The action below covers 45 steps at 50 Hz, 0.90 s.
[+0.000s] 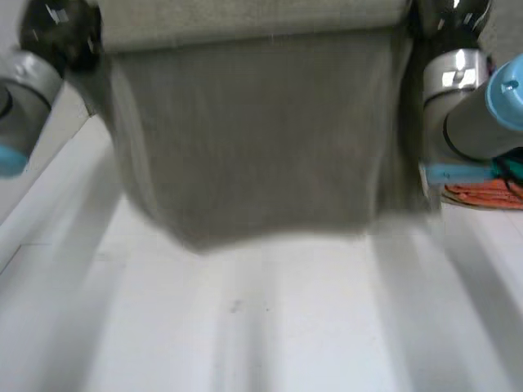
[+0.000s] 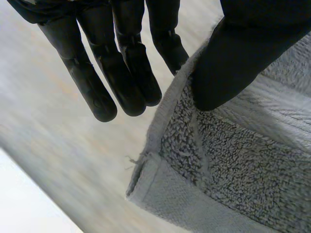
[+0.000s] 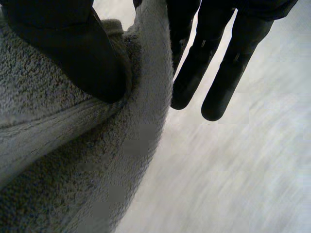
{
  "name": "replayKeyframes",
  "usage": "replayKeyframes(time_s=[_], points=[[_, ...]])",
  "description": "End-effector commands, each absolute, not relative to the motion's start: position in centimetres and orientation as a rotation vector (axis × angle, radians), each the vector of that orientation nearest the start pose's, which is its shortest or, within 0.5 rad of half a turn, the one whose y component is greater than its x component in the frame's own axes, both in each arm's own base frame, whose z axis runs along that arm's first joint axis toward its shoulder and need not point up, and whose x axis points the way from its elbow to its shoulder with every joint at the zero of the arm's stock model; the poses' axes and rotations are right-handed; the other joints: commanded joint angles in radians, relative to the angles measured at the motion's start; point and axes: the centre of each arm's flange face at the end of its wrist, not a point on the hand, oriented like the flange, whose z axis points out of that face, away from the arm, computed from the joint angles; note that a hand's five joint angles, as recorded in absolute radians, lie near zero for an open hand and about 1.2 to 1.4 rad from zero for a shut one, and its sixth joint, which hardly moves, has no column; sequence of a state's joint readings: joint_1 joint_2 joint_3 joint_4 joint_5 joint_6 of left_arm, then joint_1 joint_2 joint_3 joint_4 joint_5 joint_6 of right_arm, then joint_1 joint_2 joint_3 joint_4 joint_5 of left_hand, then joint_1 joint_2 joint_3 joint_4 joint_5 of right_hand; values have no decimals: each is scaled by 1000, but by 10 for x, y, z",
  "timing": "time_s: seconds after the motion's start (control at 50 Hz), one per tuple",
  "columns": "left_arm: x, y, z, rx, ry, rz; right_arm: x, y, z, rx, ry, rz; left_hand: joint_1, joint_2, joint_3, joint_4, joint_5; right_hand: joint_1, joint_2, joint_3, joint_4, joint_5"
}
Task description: Fold the laundry.
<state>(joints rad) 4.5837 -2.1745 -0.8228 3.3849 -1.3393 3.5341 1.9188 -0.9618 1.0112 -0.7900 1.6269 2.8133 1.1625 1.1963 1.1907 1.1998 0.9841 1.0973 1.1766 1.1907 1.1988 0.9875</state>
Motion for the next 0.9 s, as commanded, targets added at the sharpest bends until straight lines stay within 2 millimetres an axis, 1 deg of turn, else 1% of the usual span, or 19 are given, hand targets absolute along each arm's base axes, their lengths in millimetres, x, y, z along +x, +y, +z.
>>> replayKeyframes(time_s=[0.02,0.08,0.16,0.18,0.24,0.26,0.32,0.34,0.36,0.4,0.42,0.44,0.5,0.52,0.58,0.68,0.8,0.86,0.9], points=[[-197,-432,425,391,1084,-2912,270,-404,387,-138,753,-2979,234,200,206,196,238,299,220,206,197,234],[-197,-430,419,399,1152,-2934,269,-407,383,-132,769,-2902,234,200,206,196,238,299,220,206,197,234],[-195,-427,390,439,1348,-2894,272,-413,365,-198,889,-2800,234,200,206,196,238,299,220,206,197,234],[-195,-425,376,459,1422,-2873,274,-414,359,-217,926,-2777,234,200,206,196,238,299,220,206,197,234],[-195,-422,352,497,1530,-2827,275,-420,336,-291,1098,-2697,234,200,206,196,238,299,220,206,197,234],[-197,-419,336,535,1600,-2797,275,-422,328,-309,1152,-2675,234,200,206,196,238,299,220,206,197,234],[-199,-414,307,598,1720,-2738,273,-428,299,-365,1362,-2585,234,200,206,196,238,299,220,206,197,234],[-198,-411,289,638,1786,-2691,272,-429,291,-382,1422,-2559,234,200,206,196,238,299,220,206,197,234],[-198,-409,280,661,1822,-2666,269,-431,273,-420,1547,-2500,234,200,206,196,238,299,220,206,197,234],[-198,-405,261,702,1900,-2606,267,-430,254,-463,1671,-2429,234,200,206,196,238,299,220,206,197,234],[-199,-398,241,749,1983,-2534,266,-430,245,-487,1728,-2392,234,200,206,196,238,299,220,206,197,234],[-199,-394,231,774,2025,-2496,266,-427,226,-553,1836,-2312,234,200,206,196,238,299,220,206,197,234],[-198,-376,197,883,2178,-2329,262,-420,201,-666,2003,-2200,234,200,206,196,238,299,220,206,197,234],[-197,-372,190,905,2210,-2291,261,-412,188,-748,2101,-2121,234,200,206,196,238,299,220,206,197,234],[-195,-351,167,1009,2319,-2120,256,-401,177,-860,2213,-2026,234,200,206,196,238,299,220,206,197,234],[-188,-324,152,1114,2437,-1923,243,-373,171,-932,2366,-1829,234,200,206,196,238,299,220,206,197,234],[-185,-306,158,1146,2453,-1929,235,-357,168,-905,2382,-1817,234,200,206,196,238,299,220,206,197,234],[-185,-304,160,1124,2451,-1962,234,-353,164,-909,2335,-1884,234,200,206,196,238,-155,-235,-249,-257,-220],[-184,-305,162,1098,2444,-1998,234,-352,160,-934,2279,-1960,234,200,206,196,238,-200,-280,-294,-302,-265]])
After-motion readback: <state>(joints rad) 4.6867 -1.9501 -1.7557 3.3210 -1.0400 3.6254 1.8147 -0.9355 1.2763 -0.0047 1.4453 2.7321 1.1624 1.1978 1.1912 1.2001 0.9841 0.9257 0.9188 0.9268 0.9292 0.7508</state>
